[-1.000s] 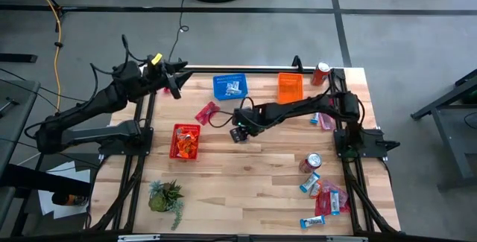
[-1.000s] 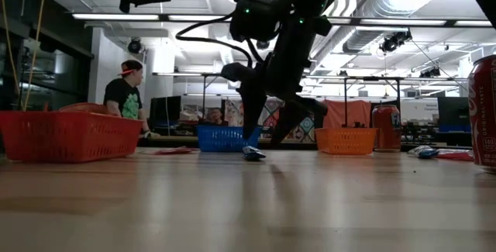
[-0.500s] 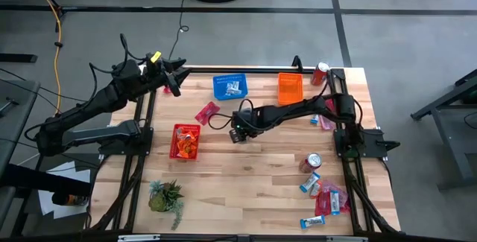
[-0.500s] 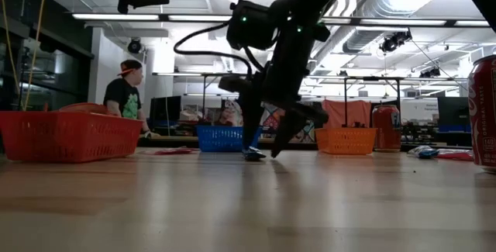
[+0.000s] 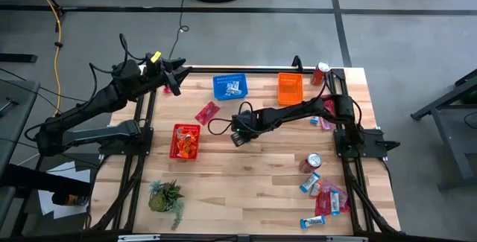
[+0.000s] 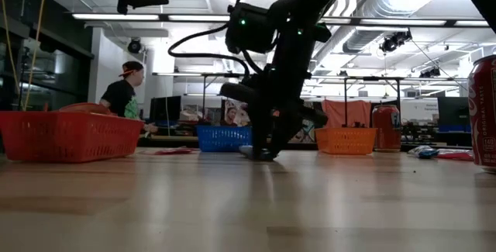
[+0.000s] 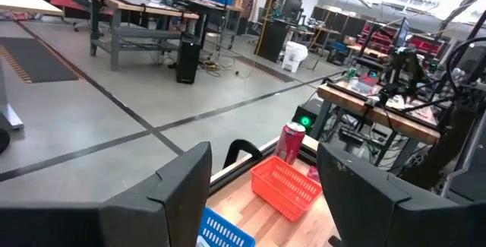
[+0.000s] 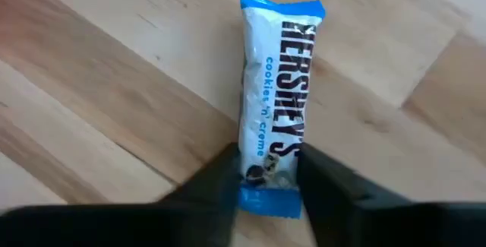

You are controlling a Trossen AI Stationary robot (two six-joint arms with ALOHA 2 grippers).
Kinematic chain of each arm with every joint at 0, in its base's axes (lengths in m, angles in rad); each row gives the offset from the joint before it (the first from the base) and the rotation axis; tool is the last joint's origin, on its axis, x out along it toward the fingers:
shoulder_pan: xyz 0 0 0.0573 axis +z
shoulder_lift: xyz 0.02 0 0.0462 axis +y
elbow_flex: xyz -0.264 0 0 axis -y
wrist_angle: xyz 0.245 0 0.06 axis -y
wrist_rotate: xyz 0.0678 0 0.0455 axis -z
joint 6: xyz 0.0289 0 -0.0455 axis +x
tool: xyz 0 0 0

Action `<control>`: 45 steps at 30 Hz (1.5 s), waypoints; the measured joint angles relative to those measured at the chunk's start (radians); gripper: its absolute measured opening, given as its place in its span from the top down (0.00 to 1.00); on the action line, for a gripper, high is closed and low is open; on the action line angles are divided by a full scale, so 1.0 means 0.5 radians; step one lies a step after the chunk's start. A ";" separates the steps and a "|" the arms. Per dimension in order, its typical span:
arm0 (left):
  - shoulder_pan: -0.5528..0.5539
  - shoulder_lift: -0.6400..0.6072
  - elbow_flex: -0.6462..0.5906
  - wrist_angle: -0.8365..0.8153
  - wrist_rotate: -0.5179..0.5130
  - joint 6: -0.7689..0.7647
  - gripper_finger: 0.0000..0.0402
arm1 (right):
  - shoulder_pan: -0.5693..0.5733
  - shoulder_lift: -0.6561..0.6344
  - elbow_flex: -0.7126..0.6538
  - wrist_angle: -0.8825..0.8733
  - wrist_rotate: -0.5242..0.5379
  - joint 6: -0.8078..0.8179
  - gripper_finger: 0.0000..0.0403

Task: Sort candy
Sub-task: Put the white candy pack into the blue basket

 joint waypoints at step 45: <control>0.004 0.000 0.000 0.044 -0.192 -0.081 0.44 | -0.702 -1.099 -0.648 1.290 -0.299 -1.273 1.00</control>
